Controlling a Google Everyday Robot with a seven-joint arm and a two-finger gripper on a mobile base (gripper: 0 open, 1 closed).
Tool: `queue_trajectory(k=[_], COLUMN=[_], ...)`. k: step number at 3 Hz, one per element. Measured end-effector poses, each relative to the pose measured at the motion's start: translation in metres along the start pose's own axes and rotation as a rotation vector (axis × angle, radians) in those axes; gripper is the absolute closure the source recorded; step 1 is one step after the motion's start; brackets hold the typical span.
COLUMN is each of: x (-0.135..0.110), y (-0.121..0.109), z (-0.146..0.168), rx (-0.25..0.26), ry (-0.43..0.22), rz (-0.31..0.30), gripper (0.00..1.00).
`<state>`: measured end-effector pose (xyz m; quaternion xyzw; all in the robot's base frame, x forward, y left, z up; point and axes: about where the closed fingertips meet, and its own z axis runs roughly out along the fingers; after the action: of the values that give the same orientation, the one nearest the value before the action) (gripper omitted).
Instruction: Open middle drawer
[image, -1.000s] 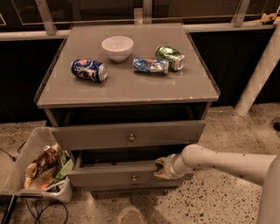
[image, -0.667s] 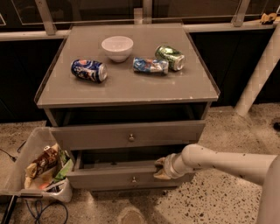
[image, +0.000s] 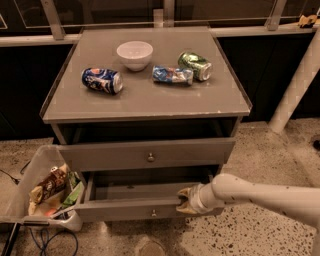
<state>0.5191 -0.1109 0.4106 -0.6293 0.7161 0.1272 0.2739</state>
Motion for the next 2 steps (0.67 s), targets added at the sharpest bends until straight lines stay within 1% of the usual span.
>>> queue_trajectory(k=[1, 2], x=[0.004, 0.007], y=[0.017, 0.028], z=[-0.009, -0.010], rx=[0.021, 0.030], ry=[-0.014, -0.015], rz=[-0.010, -0.003], gripper=[1.00, 1.00])
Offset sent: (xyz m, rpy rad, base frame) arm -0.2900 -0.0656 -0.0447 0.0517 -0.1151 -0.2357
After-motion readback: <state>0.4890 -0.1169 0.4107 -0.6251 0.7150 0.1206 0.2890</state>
